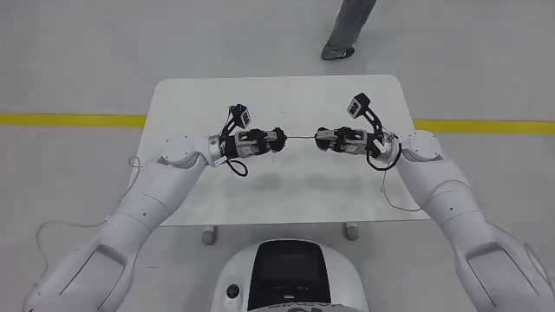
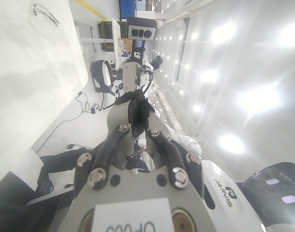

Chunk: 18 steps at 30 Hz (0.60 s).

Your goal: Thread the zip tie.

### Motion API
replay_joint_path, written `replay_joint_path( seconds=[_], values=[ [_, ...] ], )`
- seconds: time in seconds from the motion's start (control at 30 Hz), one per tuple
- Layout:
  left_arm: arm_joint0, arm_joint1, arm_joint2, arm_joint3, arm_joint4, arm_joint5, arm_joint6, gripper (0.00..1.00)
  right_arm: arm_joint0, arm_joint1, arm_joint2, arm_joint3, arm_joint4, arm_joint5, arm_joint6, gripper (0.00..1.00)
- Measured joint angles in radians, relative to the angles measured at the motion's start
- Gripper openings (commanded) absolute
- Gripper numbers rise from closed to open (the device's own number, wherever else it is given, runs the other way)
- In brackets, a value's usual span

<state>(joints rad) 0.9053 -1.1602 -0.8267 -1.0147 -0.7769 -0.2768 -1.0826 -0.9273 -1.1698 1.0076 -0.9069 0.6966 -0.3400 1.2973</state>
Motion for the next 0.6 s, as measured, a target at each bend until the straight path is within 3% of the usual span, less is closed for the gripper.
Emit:
replay_joint_path(
  seconds=[0.07,0.3,0.33,0.37,0.4,0.6],
  values=[
    [0.0,0.0,0.0,0.0,0.0,0.0,0.0,0.0,0.001,-0.002,0.001,0.003,-0.002,0.0,0.001,0.0],
    [0.0,0.0,0.0,0.0,0.0,0.0,0.0,0.0,0.001,-0.006,0.009,0.007,-0.011,0.0,0.003,0.0],
    [0.0,0.0,0.0,0.0,0.0,0.0,0.0,0.16,0.001,-0.006,0.01,0.007,-0.012,0.0,0.004,0.0],
    [0.0,0.0,0.0,0.0,0.0,0.0,0.0,0.53,0.0,-0.007,0.012,0.007,-0.013,0.0,0.004,0.0],
    [0.0,0.0,0.0,0.0,0.0,0.0,0.0,1.0,-0.001,-0.007,0.014,0.007,-0.014,0.0,0.005,0.0],
    [0.0,0.0,0.0,0.0,0.0,0.0,0.0,1.0,-0.004,-0.009,0.023,0.006,-0.021,0.0,0.011,0.0]
  ],
)
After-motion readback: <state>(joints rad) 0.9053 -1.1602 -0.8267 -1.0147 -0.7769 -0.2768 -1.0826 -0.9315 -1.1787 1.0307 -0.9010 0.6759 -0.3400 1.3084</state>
